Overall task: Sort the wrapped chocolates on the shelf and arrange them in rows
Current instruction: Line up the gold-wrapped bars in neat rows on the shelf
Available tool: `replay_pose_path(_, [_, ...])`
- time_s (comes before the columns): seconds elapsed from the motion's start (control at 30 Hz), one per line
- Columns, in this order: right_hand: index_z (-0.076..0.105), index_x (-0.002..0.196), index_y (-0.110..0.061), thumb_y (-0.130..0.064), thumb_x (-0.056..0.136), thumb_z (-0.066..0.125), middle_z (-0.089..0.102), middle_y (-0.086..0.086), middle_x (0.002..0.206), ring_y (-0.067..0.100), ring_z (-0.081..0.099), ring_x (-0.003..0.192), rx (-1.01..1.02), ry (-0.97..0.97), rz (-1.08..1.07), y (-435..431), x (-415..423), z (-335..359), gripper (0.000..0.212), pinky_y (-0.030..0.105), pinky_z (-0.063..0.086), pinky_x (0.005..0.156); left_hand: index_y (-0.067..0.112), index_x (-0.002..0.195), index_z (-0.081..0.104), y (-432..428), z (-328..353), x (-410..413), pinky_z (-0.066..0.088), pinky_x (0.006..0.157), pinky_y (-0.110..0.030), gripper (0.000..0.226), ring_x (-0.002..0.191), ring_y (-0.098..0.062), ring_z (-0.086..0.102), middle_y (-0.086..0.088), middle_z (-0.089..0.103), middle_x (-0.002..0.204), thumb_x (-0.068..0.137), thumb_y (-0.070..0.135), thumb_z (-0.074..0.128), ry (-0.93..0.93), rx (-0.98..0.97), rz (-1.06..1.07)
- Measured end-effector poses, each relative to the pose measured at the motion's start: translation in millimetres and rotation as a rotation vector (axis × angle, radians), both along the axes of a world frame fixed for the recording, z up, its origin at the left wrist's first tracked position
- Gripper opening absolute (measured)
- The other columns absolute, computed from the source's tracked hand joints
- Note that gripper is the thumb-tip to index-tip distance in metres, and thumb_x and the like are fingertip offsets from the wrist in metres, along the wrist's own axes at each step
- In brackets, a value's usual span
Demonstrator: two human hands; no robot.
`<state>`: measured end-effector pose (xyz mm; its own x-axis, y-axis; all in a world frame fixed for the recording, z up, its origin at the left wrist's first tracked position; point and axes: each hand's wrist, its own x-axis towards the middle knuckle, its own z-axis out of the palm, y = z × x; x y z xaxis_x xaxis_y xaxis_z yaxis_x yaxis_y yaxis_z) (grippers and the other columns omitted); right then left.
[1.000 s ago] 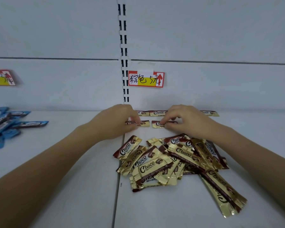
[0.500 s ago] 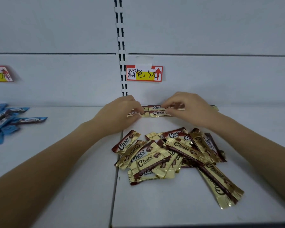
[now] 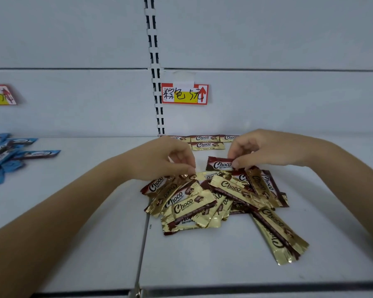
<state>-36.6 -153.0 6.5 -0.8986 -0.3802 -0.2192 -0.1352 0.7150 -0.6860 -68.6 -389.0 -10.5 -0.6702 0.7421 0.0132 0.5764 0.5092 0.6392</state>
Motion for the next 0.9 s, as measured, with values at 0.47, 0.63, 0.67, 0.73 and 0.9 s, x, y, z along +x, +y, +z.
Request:
replay_pose_path(0.47, [0.064, 0.087, -0.014, -0.008, 0.089, 0.053, 0.066, -0.009, 0.063, 0.008, 0.061, 0.065, -0.344, 0.045, -0.265, 6.4, -5.3, 5.4, 0.012, 0.025, 0.05, 0.069, 0.021, 0.106, 0.059, -5.1, 7.7, -2.3, 0.057, 0.074, -0.023, 0.025, 0.078, -0.013, 0.069, -0.004, 0.064, 0.095, 0.091, 0.003, 0.05, -0.273, 0.457, 0.225])
replay_pose_path(0.63, [0.062, 0.088, -0.011, -0.005, 0.09, 0.051, 0.063, -0.009, 0.058, 0.01, 0.056, 0.06, -0.411, 0.041, -0.341, 11.6, -8.7, 3.5, 0.013, 0.024, 0.045, 0.064, 0.014, 0.082, 0.053, -3.4, 7.8, -1.1, 0.057, 0.073, -0.023, 0.007, 0.073, -0.007, 0.066, -0.007, 0.067, 0.088, 0.086, 0.01, 0.058, -0.306, 0.474, 0.282])
replay_pose_path(0.67, [0.062, 0.088, -0.01, -0.005, 0.09, 0.051, 0.063, -0.008, 0.058, 0.01, 0.056, 0.06, -0.414, 0.034, -0.348, 11.8, -9.4, 2.9, 0.013, 0.024, 0.046, 0.064, 0.014, 0.08, 0.049, -3.8, 7.7, -1.3, 0.057, 0.073, -0.024, 0.011, 0.072, -0.009, 0.066, -0.006, 0.07, 0.088, 0.086, 0.012, 0.058, -0.325, 0.485, 0.28])
replay_pose_path(0.73, [0.062, 0.089, -0.01, -0.005, 0.09, 0.051, 0.063, -0.008, 0.058, 0.009, 0.057, 0.059, -0.406, 0.027, -0.349, 11.9, -10.3, 1.8, 0.012, 0.023, 0.047, 0.063, 0.014, 0.076, 0.044, -4.5, 7.5, -1.4, 0.056, 0.071, -0.023, 0.017, 0.07, -0.011, 0.064, -0.003, 0.071, 0.083, 0.086, 0.01, 0.057, -0.321, 0.484, 0.254])
replay_pose_path(0.9, [0.062, 0.087, -0.011, -0.006, 0.089, 0.052, 0.063, -0.008, 0.057, 0.007, 0.058, 0.057, -0.393, 0.023, -0.333, 11.4, -10.8, 0.2, 0.012, 0.019, 0.048, 0.059, 0.024, 0.077, 0.064, -4.7, 6.4, -0.3, 0.046, 0.074, -0.028, 0.017, 0.074, -0.021, 0.055, -0.003, 0.063, 0.08, 0.069, 0.035, 0.073, -0.147, 0.346, 0.206])
